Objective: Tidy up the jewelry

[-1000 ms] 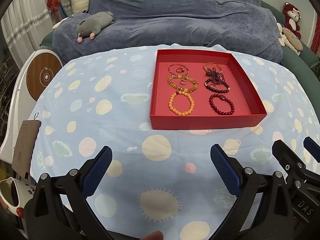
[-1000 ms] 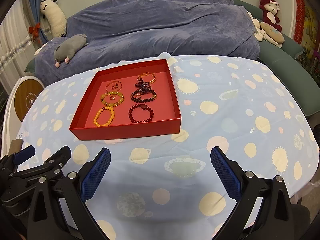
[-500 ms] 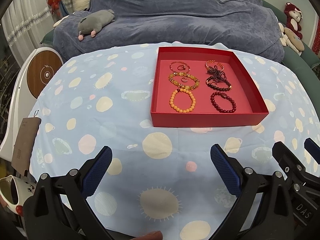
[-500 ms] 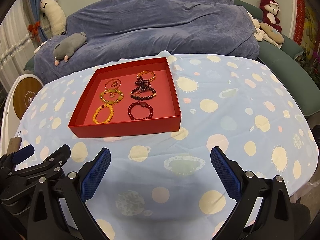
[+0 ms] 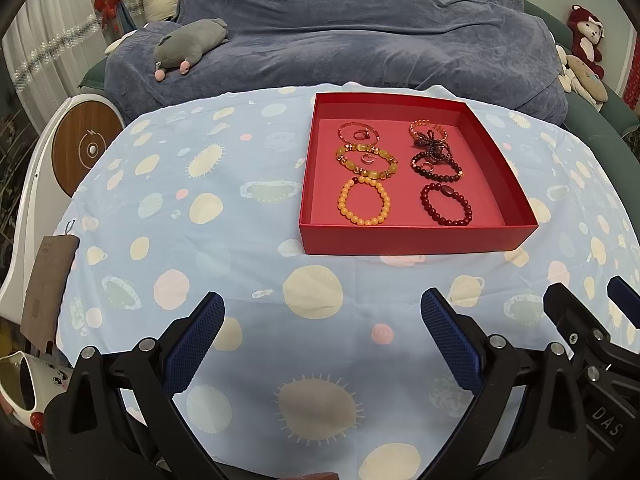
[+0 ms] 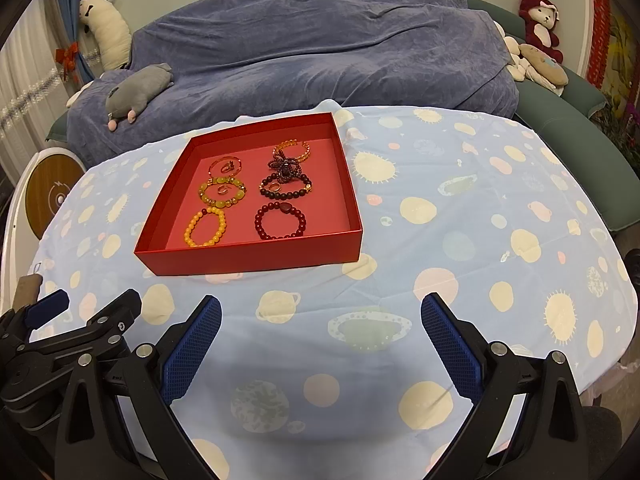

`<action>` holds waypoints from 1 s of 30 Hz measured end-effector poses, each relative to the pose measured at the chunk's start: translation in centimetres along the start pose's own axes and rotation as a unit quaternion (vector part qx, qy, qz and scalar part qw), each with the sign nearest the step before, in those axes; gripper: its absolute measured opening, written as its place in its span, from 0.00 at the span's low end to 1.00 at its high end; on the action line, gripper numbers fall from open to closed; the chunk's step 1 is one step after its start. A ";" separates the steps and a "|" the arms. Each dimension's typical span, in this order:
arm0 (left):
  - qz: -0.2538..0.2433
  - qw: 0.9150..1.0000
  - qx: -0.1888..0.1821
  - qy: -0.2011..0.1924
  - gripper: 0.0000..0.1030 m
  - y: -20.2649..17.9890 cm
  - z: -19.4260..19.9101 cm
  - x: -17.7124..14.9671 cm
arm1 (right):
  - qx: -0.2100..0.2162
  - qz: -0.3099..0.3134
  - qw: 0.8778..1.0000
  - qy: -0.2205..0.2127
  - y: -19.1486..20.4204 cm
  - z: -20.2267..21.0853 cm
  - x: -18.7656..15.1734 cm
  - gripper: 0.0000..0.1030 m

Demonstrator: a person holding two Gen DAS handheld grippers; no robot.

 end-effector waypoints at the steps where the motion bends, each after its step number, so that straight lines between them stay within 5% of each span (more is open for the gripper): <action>1: 0.000 1.000 0.000 0.000 0.91 0.0 0.0 0.0 | 0.000 0.000 1.000 0.000 0.0 -0.1 0.0 0.94; 30: 0.000 1.000 0.003 0.004 0.91 0.1 -0.6 0.0 | 0.000 0.000 1.000 0.005 0.3 -0.7 -0.4 0.94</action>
Point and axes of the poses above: each gripper's, at about its wrist camera, not at the fingertips, and z roughly against the way its jaws point, y to its left, x to its top, the point moved 8 cm from there along -z, roughly the way its jaws point, and after that the axes turned 8 degrees about z, right-handed, at the moved point
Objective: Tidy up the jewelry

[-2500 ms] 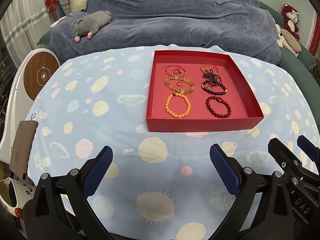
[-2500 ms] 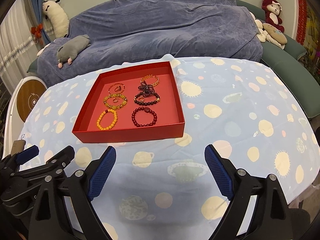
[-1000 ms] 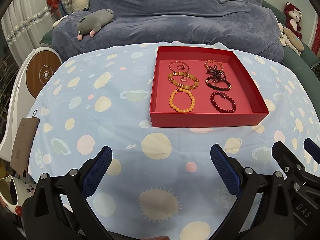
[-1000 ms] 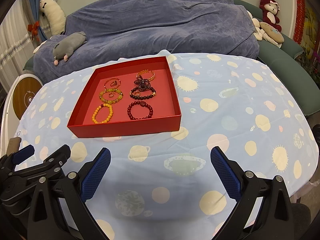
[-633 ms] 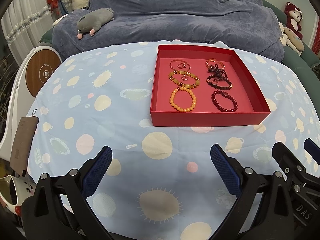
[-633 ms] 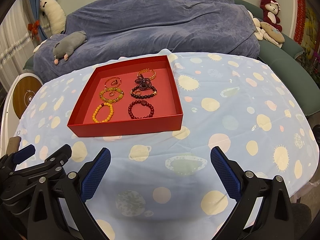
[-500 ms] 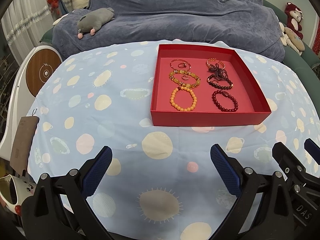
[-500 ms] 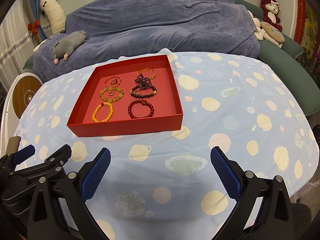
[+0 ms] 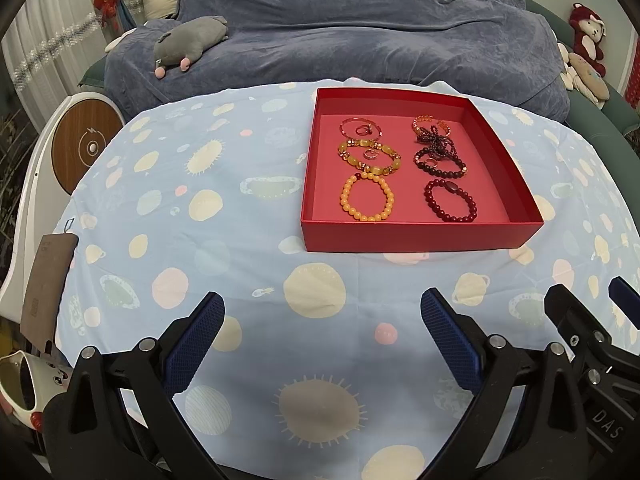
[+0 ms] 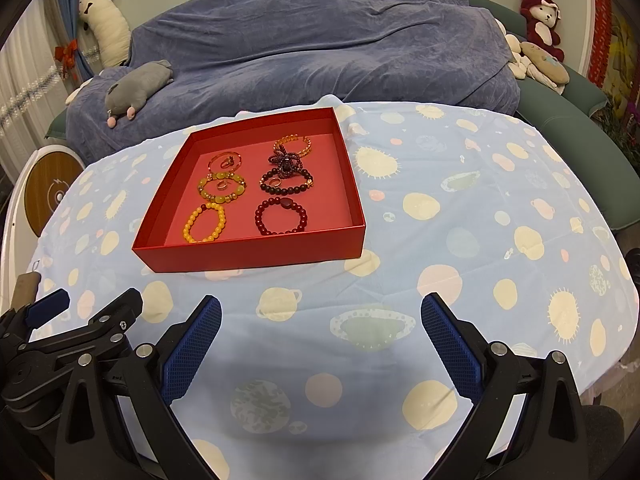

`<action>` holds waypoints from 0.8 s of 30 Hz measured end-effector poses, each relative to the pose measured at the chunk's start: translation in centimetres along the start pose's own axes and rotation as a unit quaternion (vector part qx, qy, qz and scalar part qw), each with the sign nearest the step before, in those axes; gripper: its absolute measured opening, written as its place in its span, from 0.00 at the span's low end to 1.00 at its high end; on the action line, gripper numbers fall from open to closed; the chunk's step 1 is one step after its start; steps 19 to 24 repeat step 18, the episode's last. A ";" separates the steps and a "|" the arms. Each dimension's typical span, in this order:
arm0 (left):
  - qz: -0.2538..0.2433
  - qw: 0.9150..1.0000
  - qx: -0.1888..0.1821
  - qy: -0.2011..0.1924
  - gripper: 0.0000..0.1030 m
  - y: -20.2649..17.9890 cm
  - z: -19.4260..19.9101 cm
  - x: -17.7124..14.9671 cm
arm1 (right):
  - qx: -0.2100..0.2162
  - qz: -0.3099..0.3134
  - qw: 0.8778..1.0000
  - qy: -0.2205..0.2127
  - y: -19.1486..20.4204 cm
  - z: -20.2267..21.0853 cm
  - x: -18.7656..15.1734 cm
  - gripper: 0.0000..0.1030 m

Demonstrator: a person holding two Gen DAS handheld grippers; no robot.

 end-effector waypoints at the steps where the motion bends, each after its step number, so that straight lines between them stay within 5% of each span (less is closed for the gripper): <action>1: 0.000 1.000 0.000 0.000 0.91 0.0 0.0 0.0 | 0.000 0.000 1.000 0.000 0.0 0.0 0.0 0.94; 24: 0.004 1.000 0.001 0.000 0.91 0.2 -0.3 0.2 | 0.000 0.001 1.000 0.002 0.1 -0.3 0.0 0.94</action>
Point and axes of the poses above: each gripper's, at about its wrist camera, not at the fingertips, and z roughly against the way its jaws point, y to its left, x to its top, the point moved 8 cm from there along -z, roughly the way its jaws point, and after that the axes turned 8 degrees about z, right-handed, at the moved point
